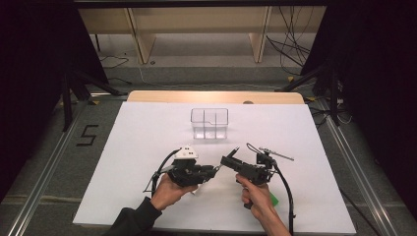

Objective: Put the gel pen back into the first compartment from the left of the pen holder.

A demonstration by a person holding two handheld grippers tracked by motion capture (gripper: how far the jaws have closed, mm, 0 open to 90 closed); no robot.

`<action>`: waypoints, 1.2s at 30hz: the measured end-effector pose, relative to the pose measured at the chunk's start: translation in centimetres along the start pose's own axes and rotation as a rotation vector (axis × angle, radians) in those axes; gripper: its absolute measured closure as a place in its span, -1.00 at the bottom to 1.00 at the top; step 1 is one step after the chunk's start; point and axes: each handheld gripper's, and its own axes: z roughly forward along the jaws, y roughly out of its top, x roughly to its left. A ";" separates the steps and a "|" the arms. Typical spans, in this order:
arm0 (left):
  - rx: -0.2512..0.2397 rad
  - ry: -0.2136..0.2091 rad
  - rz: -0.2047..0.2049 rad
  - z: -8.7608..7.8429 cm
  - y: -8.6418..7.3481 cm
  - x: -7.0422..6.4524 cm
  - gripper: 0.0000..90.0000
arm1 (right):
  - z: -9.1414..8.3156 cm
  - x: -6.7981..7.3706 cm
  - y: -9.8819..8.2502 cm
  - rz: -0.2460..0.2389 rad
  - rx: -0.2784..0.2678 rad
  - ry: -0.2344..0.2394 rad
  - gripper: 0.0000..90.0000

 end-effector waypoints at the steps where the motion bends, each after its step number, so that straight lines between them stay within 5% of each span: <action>1: -0.001 0.000 0.000 0.0 0.0 0.0 0.68 | 0.0 0.0 0.0 0.000 -0.001 0.003 0.03; 19: -0.013 -0.023 -0.002 0.1 -0.3 -0.4 0.68 | 0.2 -0.2 -0.3 0.032 -0.009 0.042 0.47; 32: -0.017 -0.080 -0.003 0.4 -0.5 -0.4 0.63 | -0.2 0.5 -0.3 0.027 -0.011 0.101 0.77; 36: -0.021 -0.104 0.005 0.1 -0.4 -0.5 0.10 | -0.5 0.6 -0.1 -0.012 -0.021 0.096 0.77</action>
